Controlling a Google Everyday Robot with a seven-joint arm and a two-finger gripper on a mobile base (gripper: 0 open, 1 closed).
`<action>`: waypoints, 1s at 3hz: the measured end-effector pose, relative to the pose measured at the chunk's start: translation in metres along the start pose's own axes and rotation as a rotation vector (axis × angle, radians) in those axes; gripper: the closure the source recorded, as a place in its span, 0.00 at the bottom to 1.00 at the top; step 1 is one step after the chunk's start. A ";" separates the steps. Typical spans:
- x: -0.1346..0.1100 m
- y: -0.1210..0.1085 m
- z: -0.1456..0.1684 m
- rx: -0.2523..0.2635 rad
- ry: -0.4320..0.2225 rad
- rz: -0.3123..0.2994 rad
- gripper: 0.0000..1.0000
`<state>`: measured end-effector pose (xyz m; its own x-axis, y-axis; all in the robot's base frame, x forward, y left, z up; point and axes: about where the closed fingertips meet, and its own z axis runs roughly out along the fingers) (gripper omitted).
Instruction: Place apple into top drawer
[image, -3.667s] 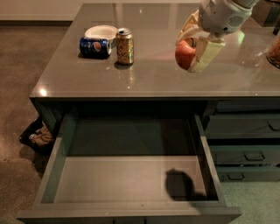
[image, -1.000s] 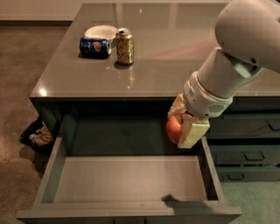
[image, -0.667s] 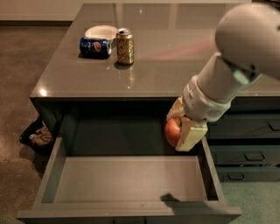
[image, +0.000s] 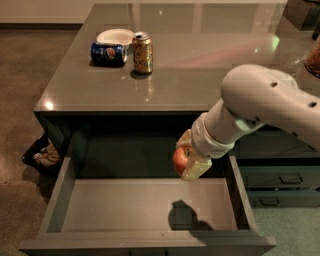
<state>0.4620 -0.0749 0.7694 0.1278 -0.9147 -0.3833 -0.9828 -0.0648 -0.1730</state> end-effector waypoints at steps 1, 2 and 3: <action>-0.002 -0.010 0.002 0.039 -0.010 0.000 1.00; -0.002 -0.010 0.002 0.039 -0.010 0.000 1.00; -0.002 -0.008 0.015 0.038 -0.023 0.000 1.00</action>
Offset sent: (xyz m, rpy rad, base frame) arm 0.0096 0.0037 0.0005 0.0149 -0.0349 -0.0136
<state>0.4713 -0.0668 0.7579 0.1309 -0.9055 -0.4036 -0.9771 -0.0490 -0.2070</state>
